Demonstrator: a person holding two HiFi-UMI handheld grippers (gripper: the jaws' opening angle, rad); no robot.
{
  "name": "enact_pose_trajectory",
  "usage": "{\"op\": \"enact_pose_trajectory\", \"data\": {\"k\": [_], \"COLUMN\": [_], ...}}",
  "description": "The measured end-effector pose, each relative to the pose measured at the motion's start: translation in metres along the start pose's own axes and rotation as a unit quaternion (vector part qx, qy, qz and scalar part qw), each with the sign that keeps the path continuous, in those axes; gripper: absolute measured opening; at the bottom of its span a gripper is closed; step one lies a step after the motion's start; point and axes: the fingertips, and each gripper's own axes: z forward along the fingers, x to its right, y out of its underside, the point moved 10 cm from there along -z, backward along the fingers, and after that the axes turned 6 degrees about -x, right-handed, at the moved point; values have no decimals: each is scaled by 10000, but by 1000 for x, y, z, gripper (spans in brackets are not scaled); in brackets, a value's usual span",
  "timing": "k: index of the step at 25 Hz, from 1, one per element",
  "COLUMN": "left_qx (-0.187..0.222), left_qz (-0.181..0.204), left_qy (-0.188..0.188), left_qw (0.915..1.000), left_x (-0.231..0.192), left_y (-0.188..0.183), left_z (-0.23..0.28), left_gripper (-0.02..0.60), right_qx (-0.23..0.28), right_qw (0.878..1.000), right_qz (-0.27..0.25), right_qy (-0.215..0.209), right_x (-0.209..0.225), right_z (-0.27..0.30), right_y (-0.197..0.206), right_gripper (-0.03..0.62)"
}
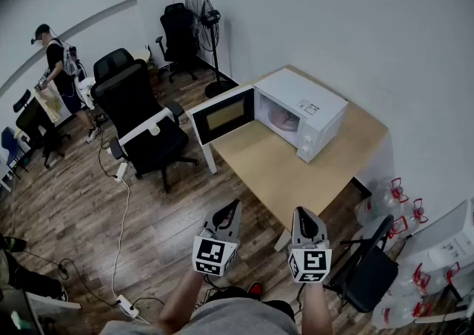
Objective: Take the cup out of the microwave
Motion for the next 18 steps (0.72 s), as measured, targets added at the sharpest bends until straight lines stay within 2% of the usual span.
{"op": "enact_pose_trajectory", "data": {"k": [5,18], "left_qx": [8,-7], "left_qz": [1,-49], "left_qy": [-9,-77], "left_qw": [10000,10000], "left_x": [2,-16], "left_y": [-1,-4], "left_z": [11,50], "left_gripper": [21,21], "right_qx": [75,-12], "right_qw": [9998,9998], "right_qz": [146,95], "right_qy": [-65,-162], "right_x": [10,24], "right_z": [7,50], "right_y": [1,-2], "right_gripper": [18,18]}}
